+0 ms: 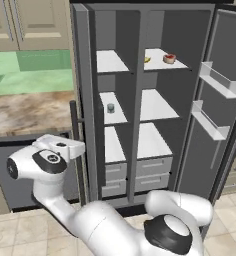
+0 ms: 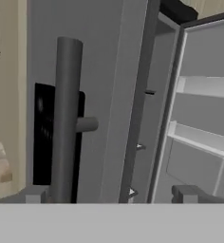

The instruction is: Pick up the frozen steak from the freezer, place it on any shelf in the fridge, and close the fridge and freezer doors when done.

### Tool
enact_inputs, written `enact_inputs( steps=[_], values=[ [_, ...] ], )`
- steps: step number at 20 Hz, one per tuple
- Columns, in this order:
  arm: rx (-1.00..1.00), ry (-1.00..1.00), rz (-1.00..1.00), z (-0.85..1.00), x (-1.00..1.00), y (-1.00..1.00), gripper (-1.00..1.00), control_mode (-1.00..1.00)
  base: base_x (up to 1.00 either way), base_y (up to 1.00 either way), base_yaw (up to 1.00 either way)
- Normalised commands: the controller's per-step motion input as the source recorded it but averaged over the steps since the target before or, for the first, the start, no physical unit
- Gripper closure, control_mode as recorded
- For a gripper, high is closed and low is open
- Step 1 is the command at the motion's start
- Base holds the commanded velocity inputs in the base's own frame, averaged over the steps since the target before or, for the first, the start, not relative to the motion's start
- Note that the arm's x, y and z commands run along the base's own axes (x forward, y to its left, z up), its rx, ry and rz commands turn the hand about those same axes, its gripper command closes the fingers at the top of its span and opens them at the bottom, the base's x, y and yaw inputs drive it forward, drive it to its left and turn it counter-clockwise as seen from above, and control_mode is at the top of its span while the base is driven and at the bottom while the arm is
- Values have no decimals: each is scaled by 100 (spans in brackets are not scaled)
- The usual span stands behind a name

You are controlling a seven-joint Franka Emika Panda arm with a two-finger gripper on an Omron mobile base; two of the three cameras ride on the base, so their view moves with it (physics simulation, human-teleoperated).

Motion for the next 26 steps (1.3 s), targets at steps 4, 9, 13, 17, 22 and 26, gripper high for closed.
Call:
enact_inputs(
  steps=[4,9,13,17,22,26],
  values=[
    [0,0,-24,-18,67,0,-100,-100,0,0,0],
    [-1,0,-21,-12,71,0,-100,-100,0,0,0],
    [0,0,-12,-5,49,-6,-100,-100,0,0,0],
    [-1,0,-2,-1,30,-31,-100,-100,0,0,0],
    [0,0,0,0,18,-43,-100,-100,0,0,0],
    [0,-4,0,0,1,-84,-100,-100,0,0,0]
  ],
)
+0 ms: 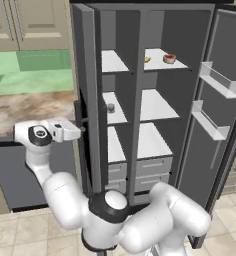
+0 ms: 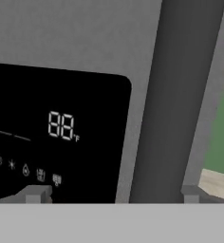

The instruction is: Pick up the frozen steak from the freezer, place it on any shelf in the fridge, and close the fridge and freezer doors when done.

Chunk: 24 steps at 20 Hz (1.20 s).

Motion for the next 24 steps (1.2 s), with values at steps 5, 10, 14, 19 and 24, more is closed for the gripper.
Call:
enact_inputs(
  steps=[5,10,14,19,24],
  values=[
    [0,-6,0,0,1,-100,-100,-100,0,0,0],
    [-3,-4,0,0,22,-100,-100,-100,0,0,0],
    [-4,-4,0,0,37,-98,-100,-100,0,0,0],
    [-2,-4,0,3,55,-77,-100,-100,0,0,0],
    [0,-2,0,10,76,-60,-100,-100,0,0,0]
  ],
)
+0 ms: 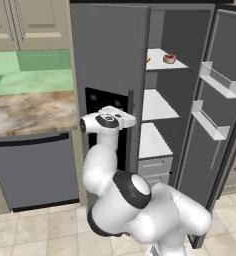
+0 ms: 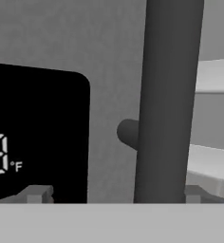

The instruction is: Pick up the frozen steak from the freezer, place it on any shelf in the fridge, and close the fridge and freezer doors when done.

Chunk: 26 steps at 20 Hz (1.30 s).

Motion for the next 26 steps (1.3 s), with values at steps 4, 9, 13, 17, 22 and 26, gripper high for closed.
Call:
enact_inputs(
  steps=[4,9,13,17,22,26],
  values=[
    [0,-2,0,9,82,-56,-100,-100,0,0,0],
    [0,-1,0,6,80,-57,-100,-100,0,0,0],
    [0,0,0,1,88,-47,-100,-100,0,0,0],
    [0,0,0,0,76,-24,-100,-100,0,0,0],
    [1,2,-1,0,50,-7,-100,-100,0,0,0],
    [3,4,0,7,36,-1,-100,-100,0,0,0]
  ],
)
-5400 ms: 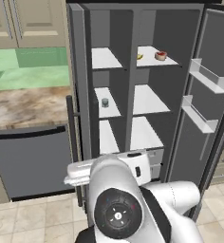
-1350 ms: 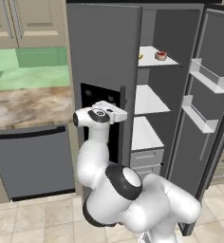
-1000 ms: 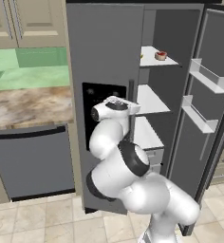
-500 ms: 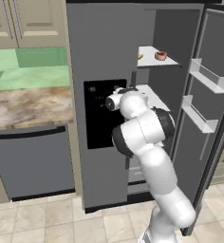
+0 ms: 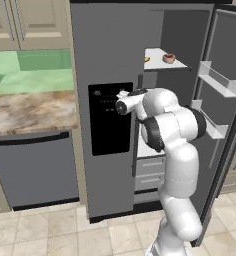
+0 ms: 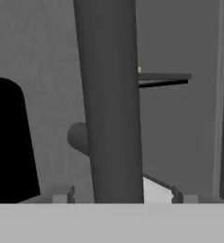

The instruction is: Pick up the frozen steak from the freezer, place it on any shelf in the fridge, and close the fridge and freezer doors when done.

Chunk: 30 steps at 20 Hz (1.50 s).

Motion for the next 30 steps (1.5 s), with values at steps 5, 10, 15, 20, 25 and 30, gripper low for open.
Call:
enact_inputs(
  steps=[5,10,15,20,25,30],
  values=[
    [1,0,-1,73,-18,0,-100,-100,0,0,0],
    [0,0,-1,100,-25,0,-100,-100,0,0,0],
    [0,-1,0,100,-28,0,-100,-100,0,0,0],
    [0,-1,3,100,-99,10,-100,-100,0,0,0],
    [0,-1,3,100,-55,33,-100,-100,0,0,0],
    [0,2,2,100,-84,31,-100,-100,0,0,0]
  ],
)
